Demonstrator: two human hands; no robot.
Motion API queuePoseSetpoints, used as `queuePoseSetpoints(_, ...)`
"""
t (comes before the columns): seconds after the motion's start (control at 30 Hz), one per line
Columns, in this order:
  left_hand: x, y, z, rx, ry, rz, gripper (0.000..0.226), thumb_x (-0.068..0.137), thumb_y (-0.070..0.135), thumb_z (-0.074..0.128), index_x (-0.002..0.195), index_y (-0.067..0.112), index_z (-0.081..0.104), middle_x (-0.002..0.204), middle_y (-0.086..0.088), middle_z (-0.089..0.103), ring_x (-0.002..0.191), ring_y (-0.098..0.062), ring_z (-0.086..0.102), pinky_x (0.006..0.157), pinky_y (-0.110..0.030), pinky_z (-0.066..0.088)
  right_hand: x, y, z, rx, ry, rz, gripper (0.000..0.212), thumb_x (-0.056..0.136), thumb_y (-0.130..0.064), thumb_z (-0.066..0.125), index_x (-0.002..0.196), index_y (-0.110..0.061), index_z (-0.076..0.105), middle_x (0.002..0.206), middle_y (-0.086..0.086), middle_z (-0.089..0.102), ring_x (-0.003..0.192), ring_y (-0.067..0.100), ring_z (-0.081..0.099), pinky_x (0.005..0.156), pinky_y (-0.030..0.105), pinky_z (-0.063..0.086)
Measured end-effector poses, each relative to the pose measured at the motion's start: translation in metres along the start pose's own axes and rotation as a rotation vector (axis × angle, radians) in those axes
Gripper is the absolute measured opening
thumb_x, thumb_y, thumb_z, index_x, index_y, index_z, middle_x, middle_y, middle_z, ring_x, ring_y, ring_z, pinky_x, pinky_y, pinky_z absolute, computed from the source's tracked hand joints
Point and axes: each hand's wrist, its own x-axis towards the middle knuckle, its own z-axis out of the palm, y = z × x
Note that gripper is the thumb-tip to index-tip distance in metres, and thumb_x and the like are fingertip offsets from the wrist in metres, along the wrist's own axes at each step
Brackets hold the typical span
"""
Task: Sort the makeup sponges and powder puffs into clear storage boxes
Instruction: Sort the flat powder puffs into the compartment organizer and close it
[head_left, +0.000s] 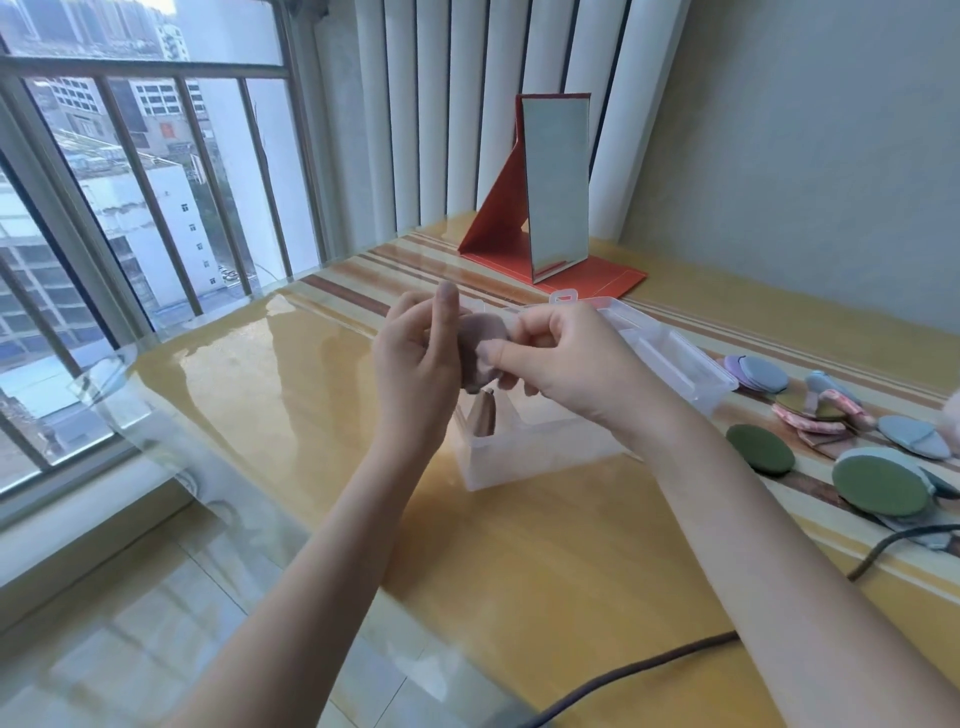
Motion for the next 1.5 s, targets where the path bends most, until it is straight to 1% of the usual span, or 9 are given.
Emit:
queuePoseSetpoints(0.13,-0.001,-0.002,-0.001,0.083,0.126,0.015,0.038,0.095,0.033,0.053,0.067,0.013,0.07,0.07,0.0,0.063,0.08,-0.002,0.056,0.073,-0.015,0.041,-0.002,-0.005,-0.002,-0.07,0.048,-0.018,0.032,0.08,-0.023,0.064,0.049,-0.021,0.061,0.049,-0.01,0.055,0.048,0.001,0.045,0.049,0.012,0.037)
queuePoseSetpoints(0.4,0.001,0.0,0.0,0.027,0.346,0.044,0.006,0.086,0.014,0.066,0.086,0.02,0.069,0.09,0.005,0.055,0.078,0.005,0.057,0.074,-0.016,0.051,-0.005,-0.004,0.006,-0.215,-0.097,0.083,0.025,0.078,-0.026,0.057,0.067,-0.007,0.069,0.072,0.002,0.071,0.078,0.017,0.065,0.077,0.036,0.053)
queuePoseSetpoints(0.57,-0.001,0.003,0.003,-0.03,0.304,0.064,0.013,0.083,0.007,0.067,0.091,0.013,0.058,0.092,-0.002,0.057,0.079,-0.007,0.068,0.073,-0.021,0.056,-0.008,-0.004,0.012,-0.53,-0.176,0.079,0.045,0.088,-0.037,0.06,0.047,-0.018,0.054,0.048,-0.005,0.048,0.049,0.008,0.045,0.048,0.026,0.034)
queuePoseSetpoints(0.77,-0.003,0.004,0.005,-0.083,0.282,0.061,0.016,0.084,-0.001,0.063,0.091,0.009,0.052,0.083,0.014,0.055,0.074,0.006,0.066,0.065,-0.012,0.052,-0.008,-0.007,0.007,-0.579,-0.292,0.057,0.05,0.1,-0.04,0.046,0.059,-0.012,0.056,0.056,-0.003,0.044,0.052,0.013,0.042,0.048,0.03,0.028)
queuePoseSetpoints(0.97,-0.006,0.005,0.005,-0.064,0.241,0.108,0.015,0.08,-0.004,0.053,0.084,0.01,0.049,0.078,0.01,0.052,0.062,0.005,0.06,0.055,-0.02,0.048,0.003,0.001,-0.004,-0.25,0.199,-0.069,0.031,0.093,-0.044,0.056,0.083,-0.015,0.058,0.067,-0.009,0.051,0.061,0.005,0.046,0.053,0.022,0.033)
queuePoseSetpoints(1.07,-0.009,0.007,0.005,-0.05,0.168,0.155,0.015,0.076,-0.002,0.049,0.082,0.011,0.047,0.073,0.017,0.053,0.057,0.002,0.057,0.05,-0.024,0.045,0.005,0.009,0.004,-0.164,0.108,-0.028,0.018,0.09,-0.035,0.064,0.101,-0.021,0.059,0.08,-0.007,0.057,0.07,0.004,0.055,0.06,0.019,0.041)
queuePoseSetpoints(1.17,-0.009,0.008,0.002,-0.044,0.132,0.197,0.015,0.072,0.002,0.046,0.084,0.012,0.047,0.073,0.014,0.053,0.062,-0.001,0.056,0.053,-0.021,0.047,0.004,0.011,0.011,-0.123,0.131,-0.053,0.007,0.087,-0.019,0.068,0.092,-0.019,0.064,0.071,-0.003,0.064,0.057,-0.005,0.056,0.052,0.007,0.039)
queuePoseSetpoints(1.4,-0.007,0.003,-0.008,0.142,-0.107,0.184,0.017,0.073,0.03,0.04,0.087,0.021,0.043,0.071,0.026,0.057,0.074,-0.033,0.063,0.07,-0.054,0.047,-0.001,0.006,0.007,-0.175,0.28,-0.114,0.01,0.081,-0.011,0.062,0.085,-0.019,0.057,0.065,-0.002,0.059,0.059,0.005,0.053,0.049,0.007,0.038)
queuePoseSetpoints(1.5,-0.007,0.004,-0.013,0.15,-0.138,0.269,0.025,0.081,0.035,0.037,0.082,0.013,0.047,0.062,0.02,0.058,0.068,-0.026,0.065,0.077,-0.053,0.045,-0.001,0.003,0.003,-0.139,0.37,-0.162,0.007,0.081,-0.01,0.059,0.081,-0.016,0.055,0.06,-0.005,0.052,0.054,0.003,0.048,0.047,0.009,0.037)
